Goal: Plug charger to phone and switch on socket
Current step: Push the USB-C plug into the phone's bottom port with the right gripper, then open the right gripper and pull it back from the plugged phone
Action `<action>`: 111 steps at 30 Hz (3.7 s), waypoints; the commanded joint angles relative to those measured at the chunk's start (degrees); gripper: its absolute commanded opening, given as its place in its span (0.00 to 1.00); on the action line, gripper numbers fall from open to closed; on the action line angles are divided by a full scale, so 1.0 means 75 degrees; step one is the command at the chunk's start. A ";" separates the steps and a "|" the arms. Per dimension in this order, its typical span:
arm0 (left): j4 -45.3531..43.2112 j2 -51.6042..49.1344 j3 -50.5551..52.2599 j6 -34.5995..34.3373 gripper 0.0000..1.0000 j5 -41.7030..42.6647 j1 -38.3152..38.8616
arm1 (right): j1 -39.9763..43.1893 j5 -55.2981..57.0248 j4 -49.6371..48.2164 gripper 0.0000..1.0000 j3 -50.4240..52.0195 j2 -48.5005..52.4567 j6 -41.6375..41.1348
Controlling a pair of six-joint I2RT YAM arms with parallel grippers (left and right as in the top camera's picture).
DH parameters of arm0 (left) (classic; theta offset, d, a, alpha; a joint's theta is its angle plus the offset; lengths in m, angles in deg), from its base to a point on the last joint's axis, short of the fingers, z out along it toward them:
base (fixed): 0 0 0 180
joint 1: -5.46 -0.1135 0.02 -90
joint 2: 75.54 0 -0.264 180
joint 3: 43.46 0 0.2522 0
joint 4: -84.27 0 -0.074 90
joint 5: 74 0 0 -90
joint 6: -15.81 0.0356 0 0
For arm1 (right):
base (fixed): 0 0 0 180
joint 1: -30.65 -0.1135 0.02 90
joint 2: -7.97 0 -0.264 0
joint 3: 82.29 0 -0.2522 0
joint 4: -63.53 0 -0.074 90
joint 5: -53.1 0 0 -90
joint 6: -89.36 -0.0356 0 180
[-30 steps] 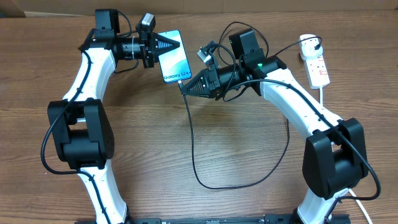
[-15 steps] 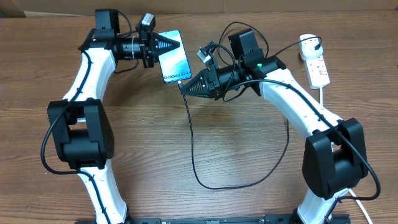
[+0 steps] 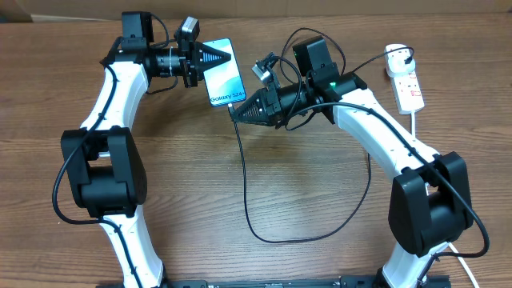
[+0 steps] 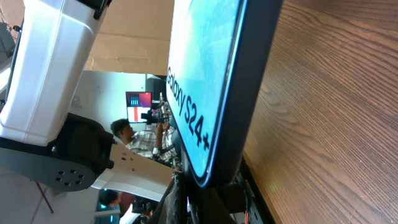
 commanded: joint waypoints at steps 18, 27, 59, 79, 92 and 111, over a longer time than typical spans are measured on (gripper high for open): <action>0.0000 -0.0087 -0.0134 -0.0020 0.04 0.0251 0.0102 | -0.0003 0.0047 -0.0082 0.04 -0.0178 -0.0312 -0.0090; 0.0015 -0.0087 -0.0134 0.0093 0.04 0.0280 0.0102 | 0.0012 0.0047 -0.0111 0.04 -0.0178 -0.0312 -0.0119; 0.0020 -0.0087 -0.0134 0.0242 0.04 0.0670 0.0102 | 0.0070 -0.0119 -0.0303 0.04 -0.0178 -0.0312 -0.0204; 0.0020 -0.0087 -0.0134 0.0265 0.04 0.0702 0.0227 | 0.0076 0.0219 -0.0793 0.04 -0.0178 -0.0312 -0.0676; 0.0020 -0.0087 -0.0134 0.0268 0.04 0.0705 0.0315 | 0.0076 0.0335 -0.0927 0.04 -0.0178 -0.0312 -0.0801; -0.0041 -0.0087 -0.0134 0.0271 0.04 0.0542 0.0224 | 0.0076 0.0041 -0.0901 0.19 -0.0178 -0.0315 -0.0737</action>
